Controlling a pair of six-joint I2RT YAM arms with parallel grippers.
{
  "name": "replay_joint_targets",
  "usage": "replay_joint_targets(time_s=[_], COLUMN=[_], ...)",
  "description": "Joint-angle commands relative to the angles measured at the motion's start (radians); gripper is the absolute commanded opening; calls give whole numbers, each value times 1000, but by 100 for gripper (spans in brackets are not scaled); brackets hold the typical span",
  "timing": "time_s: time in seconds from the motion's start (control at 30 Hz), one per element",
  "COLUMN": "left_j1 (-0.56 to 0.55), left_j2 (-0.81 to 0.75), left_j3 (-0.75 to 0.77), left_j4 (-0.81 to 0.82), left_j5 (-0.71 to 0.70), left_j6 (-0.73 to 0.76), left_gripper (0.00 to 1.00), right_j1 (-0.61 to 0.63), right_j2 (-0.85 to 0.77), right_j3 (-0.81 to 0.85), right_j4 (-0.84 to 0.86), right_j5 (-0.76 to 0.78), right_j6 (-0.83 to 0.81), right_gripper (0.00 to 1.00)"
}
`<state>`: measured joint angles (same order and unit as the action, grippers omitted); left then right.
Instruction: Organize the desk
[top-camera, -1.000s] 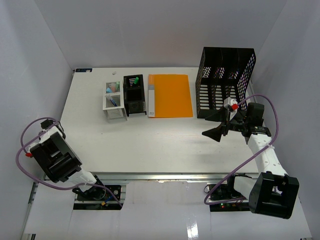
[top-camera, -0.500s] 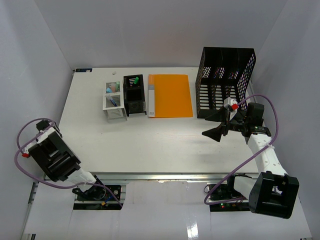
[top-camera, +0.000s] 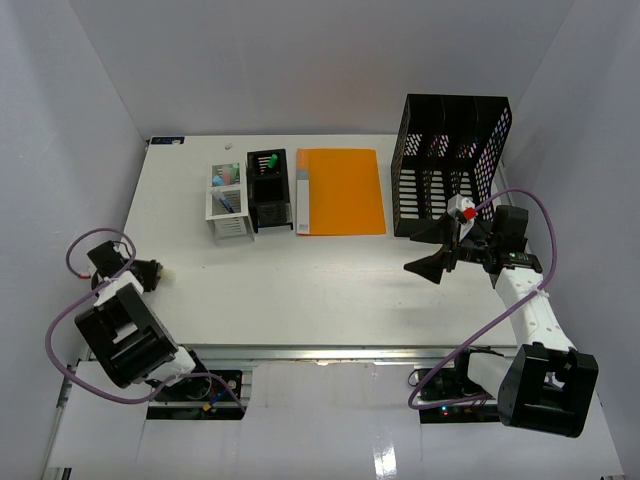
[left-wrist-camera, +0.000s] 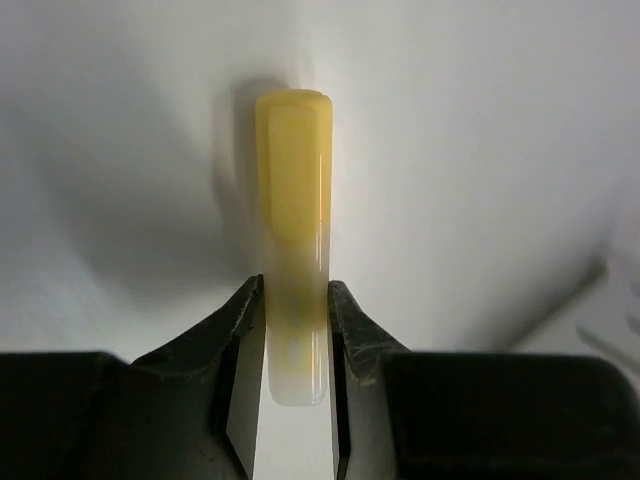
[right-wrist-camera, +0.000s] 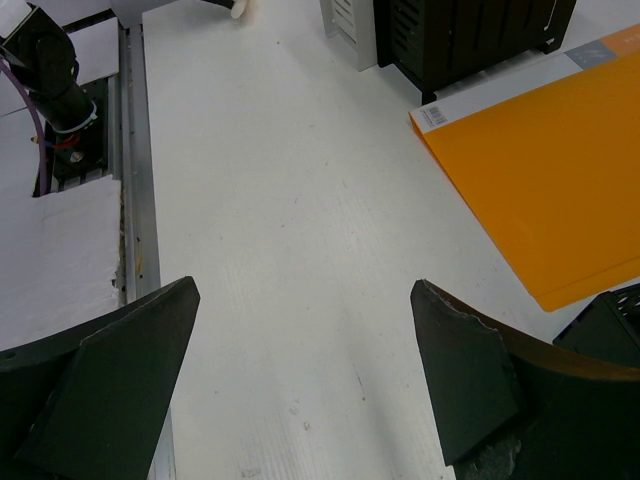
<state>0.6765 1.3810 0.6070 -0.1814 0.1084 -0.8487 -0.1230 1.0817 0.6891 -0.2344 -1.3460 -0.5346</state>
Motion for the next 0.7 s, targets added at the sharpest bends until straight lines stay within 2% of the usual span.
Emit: replay_joint_targets(time_s=[0.0, 0.1, 0.3, 0.5, 0.67], left_j1=[-113, -255, -411, -504, -606], left_j2=[-107, -156, -180, -23, 94], left_j3=[-10, 23, 105, 283, 354], left_j4=[316, 471, 667, 741, 829], left_j5=[509, 569, 546, 545, 425], left_j6=[160, 241, 344, 399, 568], left_gripper=[0, 0, 0, 0, 0], right_j1=[-1, -1, -1, -1, -1], right_j2=[-12, -15, -17, -19, -20], right_j3=[10, 12, 12, 15, 18], right_j4=[-2, -2, -5, -11, -19], right_j5=[-19, -19, -22, -29, -29], right_j6=[-15, -16, -18, -22, -30], right_gripper=[93, 93, 93, 93, 93])
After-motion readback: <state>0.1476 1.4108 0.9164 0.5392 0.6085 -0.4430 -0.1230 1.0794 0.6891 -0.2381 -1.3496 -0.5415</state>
